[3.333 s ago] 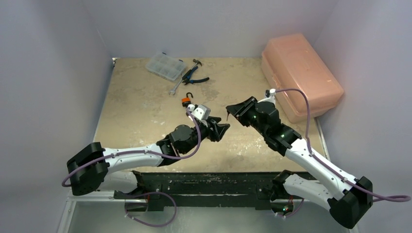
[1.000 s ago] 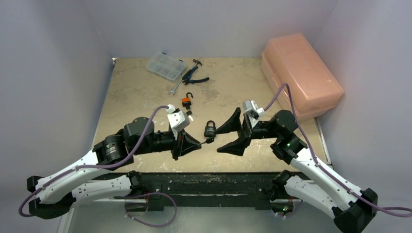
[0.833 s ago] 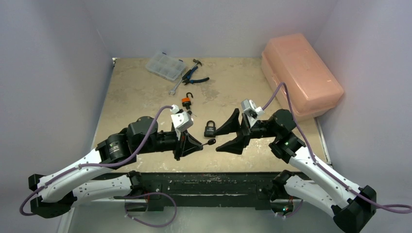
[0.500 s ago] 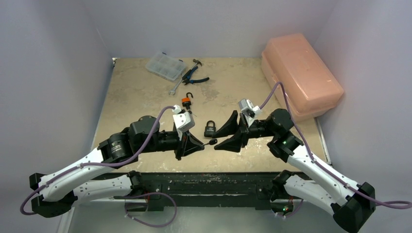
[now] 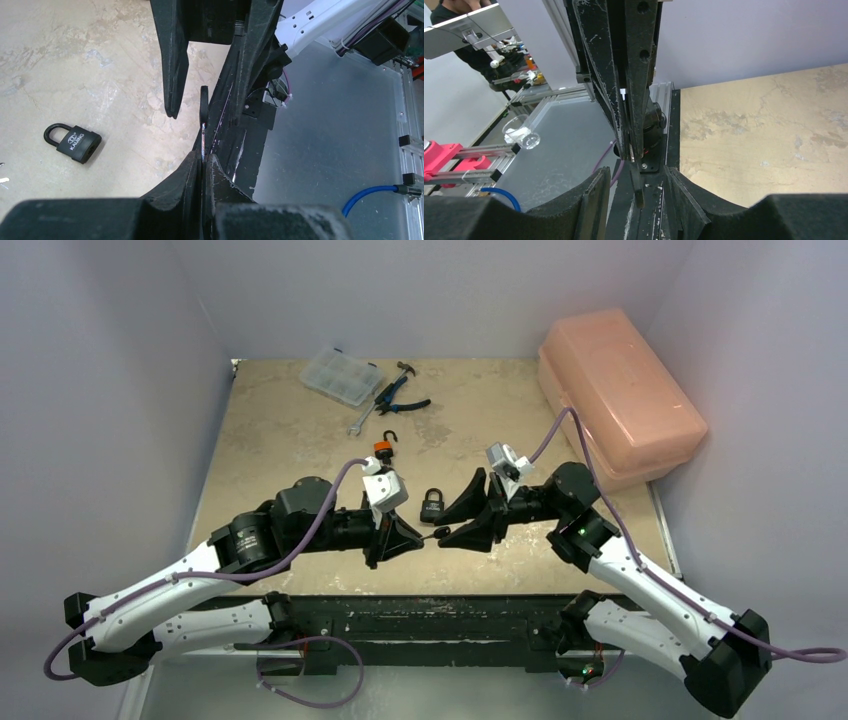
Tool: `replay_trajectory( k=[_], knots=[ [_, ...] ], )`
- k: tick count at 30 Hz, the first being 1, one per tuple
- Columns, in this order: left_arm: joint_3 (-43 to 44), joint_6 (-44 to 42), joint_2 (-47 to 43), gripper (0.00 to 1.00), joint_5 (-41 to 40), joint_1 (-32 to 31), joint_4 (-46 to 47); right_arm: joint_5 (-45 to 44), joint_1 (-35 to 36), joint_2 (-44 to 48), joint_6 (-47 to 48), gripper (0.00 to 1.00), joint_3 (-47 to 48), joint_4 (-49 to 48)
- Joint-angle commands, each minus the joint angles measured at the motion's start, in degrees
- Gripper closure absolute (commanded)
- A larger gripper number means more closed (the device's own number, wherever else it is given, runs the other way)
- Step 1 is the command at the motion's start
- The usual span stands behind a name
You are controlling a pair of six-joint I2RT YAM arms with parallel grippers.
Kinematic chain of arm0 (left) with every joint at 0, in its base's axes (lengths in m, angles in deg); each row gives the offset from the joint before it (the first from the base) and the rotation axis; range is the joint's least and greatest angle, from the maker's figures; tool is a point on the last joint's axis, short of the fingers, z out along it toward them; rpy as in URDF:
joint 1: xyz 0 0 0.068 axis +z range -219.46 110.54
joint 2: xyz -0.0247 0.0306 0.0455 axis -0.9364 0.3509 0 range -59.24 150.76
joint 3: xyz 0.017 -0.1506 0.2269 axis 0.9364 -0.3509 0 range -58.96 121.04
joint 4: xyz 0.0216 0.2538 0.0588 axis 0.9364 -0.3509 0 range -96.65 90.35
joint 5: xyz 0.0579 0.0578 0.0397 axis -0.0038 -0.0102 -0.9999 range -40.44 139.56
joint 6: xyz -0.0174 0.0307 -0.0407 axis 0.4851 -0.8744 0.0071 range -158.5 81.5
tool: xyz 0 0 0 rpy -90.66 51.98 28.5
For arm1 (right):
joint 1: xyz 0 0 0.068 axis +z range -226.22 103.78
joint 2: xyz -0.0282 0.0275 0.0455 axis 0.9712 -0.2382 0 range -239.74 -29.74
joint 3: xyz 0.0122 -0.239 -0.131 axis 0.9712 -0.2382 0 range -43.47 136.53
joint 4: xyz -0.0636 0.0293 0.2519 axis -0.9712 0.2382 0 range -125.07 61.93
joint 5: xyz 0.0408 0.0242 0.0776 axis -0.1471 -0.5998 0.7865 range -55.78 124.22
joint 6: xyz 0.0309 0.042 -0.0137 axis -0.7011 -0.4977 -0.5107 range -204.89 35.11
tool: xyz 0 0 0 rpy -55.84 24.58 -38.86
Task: Unlock with the key
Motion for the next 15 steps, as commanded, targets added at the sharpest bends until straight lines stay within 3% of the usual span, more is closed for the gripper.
replay_trajectory(
  k=[1, 15],
  knots=[
    [1.8, -1.0, -0.1, 1.0, 0.9, 0.3, 2.4, 0.3, 0.3, -0.6, 1.4, 0.5, 1.7, -0.7],
    [0.2, -0.4, -1.3, 1.0, 0.1, 0.3, 4.0, 0.5, 0.5, -1.0, 1.8, 0.73, 2.1, -0.4]
  ],
)
